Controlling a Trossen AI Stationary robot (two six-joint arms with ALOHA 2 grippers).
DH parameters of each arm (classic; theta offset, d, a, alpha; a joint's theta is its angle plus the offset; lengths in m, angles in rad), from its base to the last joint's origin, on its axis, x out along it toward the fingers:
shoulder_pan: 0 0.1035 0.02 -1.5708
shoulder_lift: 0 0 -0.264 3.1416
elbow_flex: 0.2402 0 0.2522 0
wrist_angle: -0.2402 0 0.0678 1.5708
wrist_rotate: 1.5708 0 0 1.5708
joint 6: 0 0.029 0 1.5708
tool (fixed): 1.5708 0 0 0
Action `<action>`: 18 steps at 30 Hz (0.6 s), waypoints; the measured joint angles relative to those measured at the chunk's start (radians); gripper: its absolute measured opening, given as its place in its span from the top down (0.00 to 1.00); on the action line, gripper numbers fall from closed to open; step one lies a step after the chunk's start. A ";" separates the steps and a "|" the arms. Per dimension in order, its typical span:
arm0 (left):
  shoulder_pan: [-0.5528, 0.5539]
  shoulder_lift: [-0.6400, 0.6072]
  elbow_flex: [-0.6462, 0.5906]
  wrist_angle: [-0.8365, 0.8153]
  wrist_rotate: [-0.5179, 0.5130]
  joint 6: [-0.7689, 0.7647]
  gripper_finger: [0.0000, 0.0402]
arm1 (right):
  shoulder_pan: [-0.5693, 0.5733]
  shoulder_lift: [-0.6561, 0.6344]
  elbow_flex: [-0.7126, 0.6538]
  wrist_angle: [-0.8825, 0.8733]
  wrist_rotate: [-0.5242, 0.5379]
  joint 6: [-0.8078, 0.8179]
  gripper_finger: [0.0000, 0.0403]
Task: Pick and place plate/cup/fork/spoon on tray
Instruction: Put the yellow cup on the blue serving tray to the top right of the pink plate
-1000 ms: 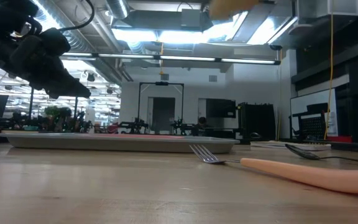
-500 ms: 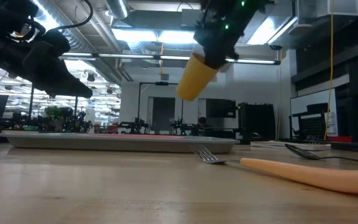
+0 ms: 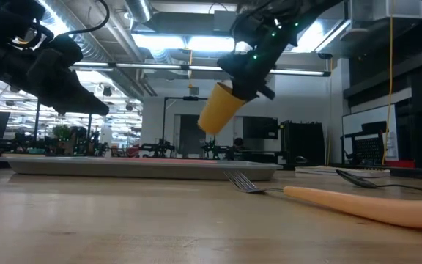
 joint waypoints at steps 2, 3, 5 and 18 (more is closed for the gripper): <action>0.000 0.000 0.000 -0.001 0.000 0.000 0.83 | -0.002 0.015 0.018 -0.062 -0.007 0.001 1.00; 0.000 0.000 0.000 -0.001 0.000 0.000 0.83 | -0.002 0.021 0.025 -0.091 -0.010 0.000 1.00; 0.000 0.000 0.000 -0.001 0.000 0.000 0.83 | 0.000 0.026 0.026 -0.134 -0.019 -0.001 1.00; 0.000 0.000 0.000 -0.004 0.000 0.000 0.83 | -0.074 0.098 0.028 -0.127 -0.061 -0.055 1.00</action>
